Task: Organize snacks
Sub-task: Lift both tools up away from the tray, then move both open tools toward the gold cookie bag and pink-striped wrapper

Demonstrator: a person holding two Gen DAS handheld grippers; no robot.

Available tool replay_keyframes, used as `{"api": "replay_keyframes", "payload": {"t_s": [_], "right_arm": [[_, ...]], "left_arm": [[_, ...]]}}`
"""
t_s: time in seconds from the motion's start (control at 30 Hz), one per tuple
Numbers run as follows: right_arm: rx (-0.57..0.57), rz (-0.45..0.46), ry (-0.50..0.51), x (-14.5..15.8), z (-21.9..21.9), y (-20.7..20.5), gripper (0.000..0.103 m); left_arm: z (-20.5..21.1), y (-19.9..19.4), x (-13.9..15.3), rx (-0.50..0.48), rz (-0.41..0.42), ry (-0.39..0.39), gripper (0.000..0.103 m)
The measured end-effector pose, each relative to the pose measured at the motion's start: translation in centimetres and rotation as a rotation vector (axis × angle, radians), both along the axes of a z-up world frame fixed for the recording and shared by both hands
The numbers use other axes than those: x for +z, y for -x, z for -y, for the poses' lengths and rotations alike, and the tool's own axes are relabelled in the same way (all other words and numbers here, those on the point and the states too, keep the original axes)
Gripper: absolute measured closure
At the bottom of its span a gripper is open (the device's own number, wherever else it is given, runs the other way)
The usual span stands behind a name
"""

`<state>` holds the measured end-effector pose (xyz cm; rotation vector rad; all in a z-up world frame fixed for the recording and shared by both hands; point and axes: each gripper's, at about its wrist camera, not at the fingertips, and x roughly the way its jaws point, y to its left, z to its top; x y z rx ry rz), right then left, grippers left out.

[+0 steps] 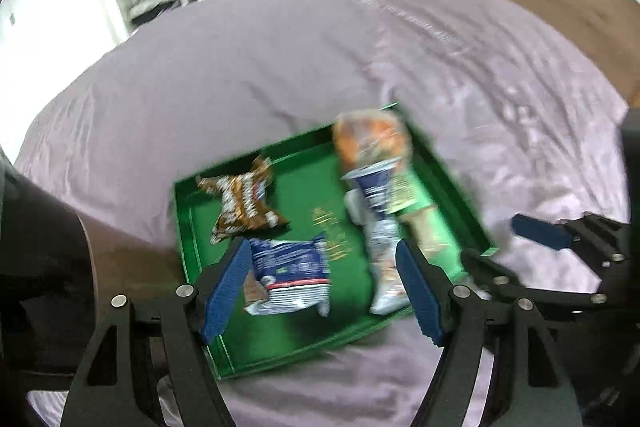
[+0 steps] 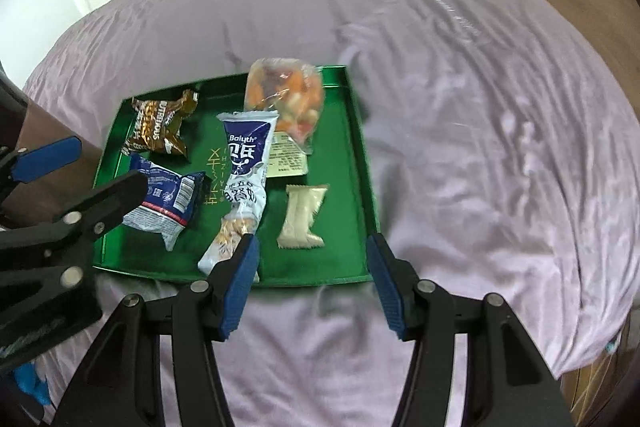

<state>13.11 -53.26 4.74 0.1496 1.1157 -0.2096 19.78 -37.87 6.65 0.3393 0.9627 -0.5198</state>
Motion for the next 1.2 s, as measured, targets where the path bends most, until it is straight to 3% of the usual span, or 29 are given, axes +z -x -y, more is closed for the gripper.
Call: {"api": "replay_keyframes", "payload": {"t_s": [0.33,0.67,0.9,1.2], "right_arm": [[-0.063,0.056,0.06,6.5,-2.5,4.4,0.03],[-0.026,0.114,0.098,12.2,-8.9,8.5,0.03],[0.006,0.148,0.08,14.3,-13.0,11.4,0.03],[0.147,0.166,0.056,16.0,-18.9,13.2,0.029]], "left_arm": [[-2.6,5.0,7.9,-0.219,0.09,0.065,0.033],[-9.1,8.6,14.9,-0.326,0.181,0.079,0.033],[-14.9,9.9,18.2,-0.294,0.227,0.04,0.028],[-23.6,9.0,19.5,-0.107,0.274,-0.032,0.028]]}}
